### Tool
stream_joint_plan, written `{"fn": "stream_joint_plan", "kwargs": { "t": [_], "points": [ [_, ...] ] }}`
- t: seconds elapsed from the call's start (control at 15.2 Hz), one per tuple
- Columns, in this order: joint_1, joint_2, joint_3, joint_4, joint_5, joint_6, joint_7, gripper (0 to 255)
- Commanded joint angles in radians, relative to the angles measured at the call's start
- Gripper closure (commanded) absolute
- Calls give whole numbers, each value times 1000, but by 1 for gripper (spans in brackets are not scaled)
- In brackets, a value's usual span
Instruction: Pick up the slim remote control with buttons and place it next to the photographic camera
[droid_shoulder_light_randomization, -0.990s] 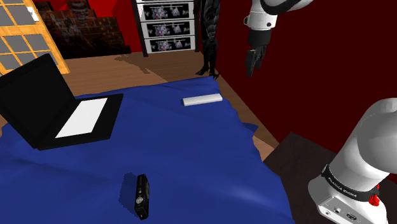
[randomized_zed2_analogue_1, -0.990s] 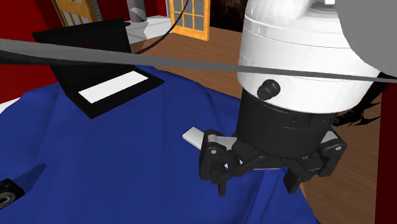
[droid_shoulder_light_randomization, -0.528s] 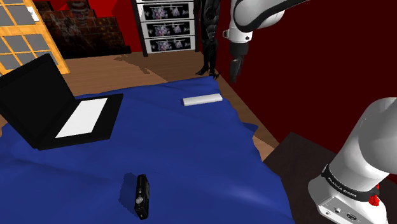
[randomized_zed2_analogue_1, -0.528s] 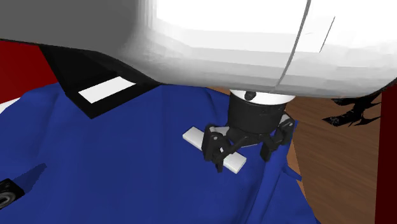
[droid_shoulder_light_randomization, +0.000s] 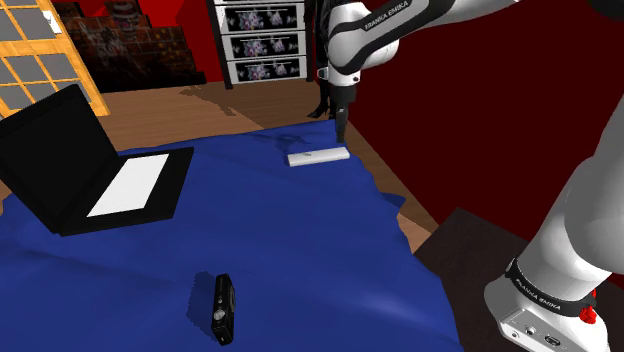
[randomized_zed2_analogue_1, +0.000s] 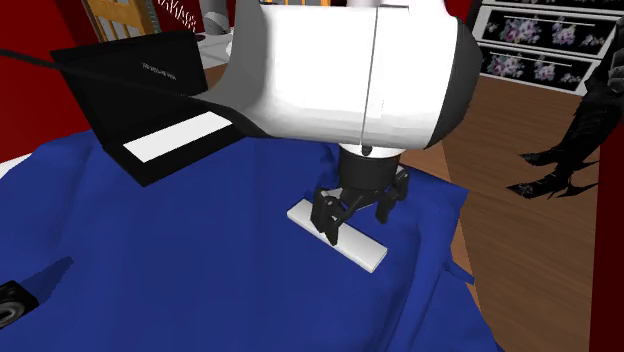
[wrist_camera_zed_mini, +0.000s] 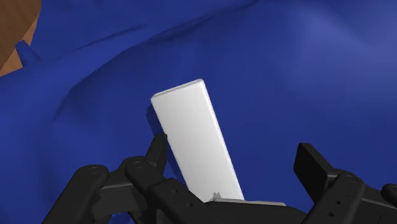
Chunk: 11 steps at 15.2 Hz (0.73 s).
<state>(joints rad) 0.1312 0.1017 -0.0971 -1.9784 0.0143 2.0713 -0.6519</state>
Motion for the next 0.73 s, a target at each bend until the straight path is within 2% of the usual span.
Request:
{"fn": "stream_joint_plan", "kwargs": {
  "t": [0.0, 0.33, 0.66],
  "points": [
    [6, 81, 12, 67, 10, 12, -50, 0],
    [14, 259, 47, 232, 21, 20, -160, 0],
    [14, 287, 48, 202, 24, 78, -162, 0]
  ]
}}
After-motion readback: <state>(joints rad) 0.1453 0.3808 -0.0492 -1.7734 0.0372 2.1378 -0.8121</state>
